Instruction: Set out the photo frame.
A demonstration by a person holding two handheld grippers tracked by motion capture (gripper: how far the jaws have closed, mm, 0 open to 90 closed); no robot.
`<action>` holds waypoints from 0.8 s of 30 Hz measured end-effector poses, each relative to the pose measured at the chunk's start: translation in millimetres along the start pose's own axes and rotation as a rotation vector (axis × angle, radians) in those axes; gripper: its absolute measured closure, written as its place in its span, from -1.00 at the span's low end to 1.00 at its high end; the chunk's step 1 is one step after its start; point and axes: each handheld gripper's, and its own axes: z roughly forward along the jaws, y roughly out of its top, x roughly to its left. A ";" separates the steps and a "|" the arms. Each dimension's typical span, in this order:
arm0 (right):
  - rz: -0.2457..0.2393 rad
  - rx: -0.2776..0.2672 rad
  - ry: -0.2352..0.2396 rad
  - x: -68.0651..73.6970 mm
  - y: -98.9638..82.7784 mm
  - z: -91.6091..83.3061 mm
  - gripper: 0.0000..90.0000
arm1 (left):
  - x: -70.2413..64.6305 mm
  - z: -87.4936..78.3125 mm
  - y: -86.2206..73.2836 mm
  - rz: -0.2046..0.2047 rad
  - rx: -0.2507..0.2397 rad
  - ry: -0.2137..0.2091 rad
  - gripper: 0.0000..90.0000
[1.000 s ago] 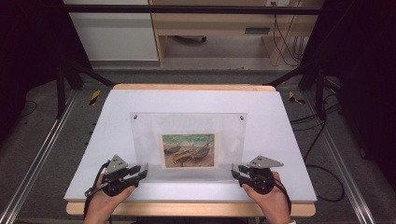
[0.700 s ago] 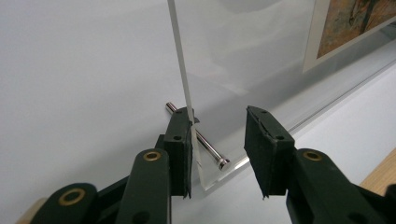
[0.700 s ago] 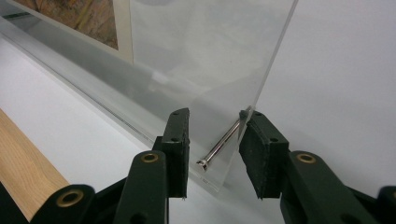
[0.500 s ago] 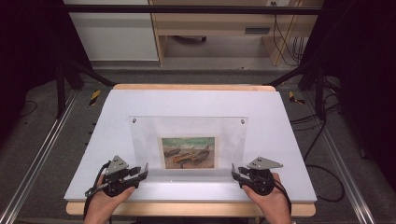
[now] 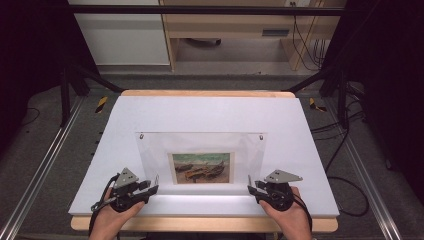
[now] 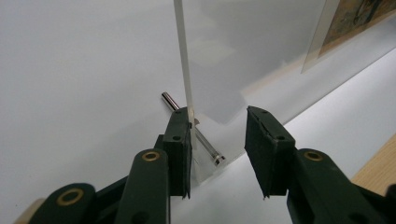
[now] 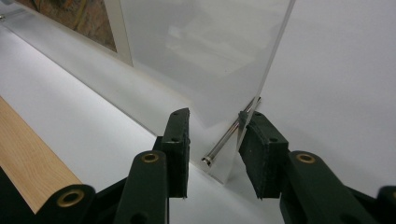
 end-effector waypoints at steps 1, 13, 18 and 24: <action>-0.001 0.000 0.000 0.0 0.0 0.0 0.42 | 0.0 0.0 0.0 0.000 0.000 0.000 0.35; -0.003 -0.002 -0.003 0.4 -0.1 0.3 0.41 | -0.3 0.4 -0.2 0.012 -0.005 0.001 0.33; -0.004 -0.002 -0.002 0.3 -0.1 0.4 0.40 | -0.2 0.6 -0.2 0.013 -0.006 0.000 0.33; -0.002 -0.004 0.000 0.4 -0.2 0.6 0.38 | -0.3 0.9 -0.3 0.013 -0.008 -0.003 0.31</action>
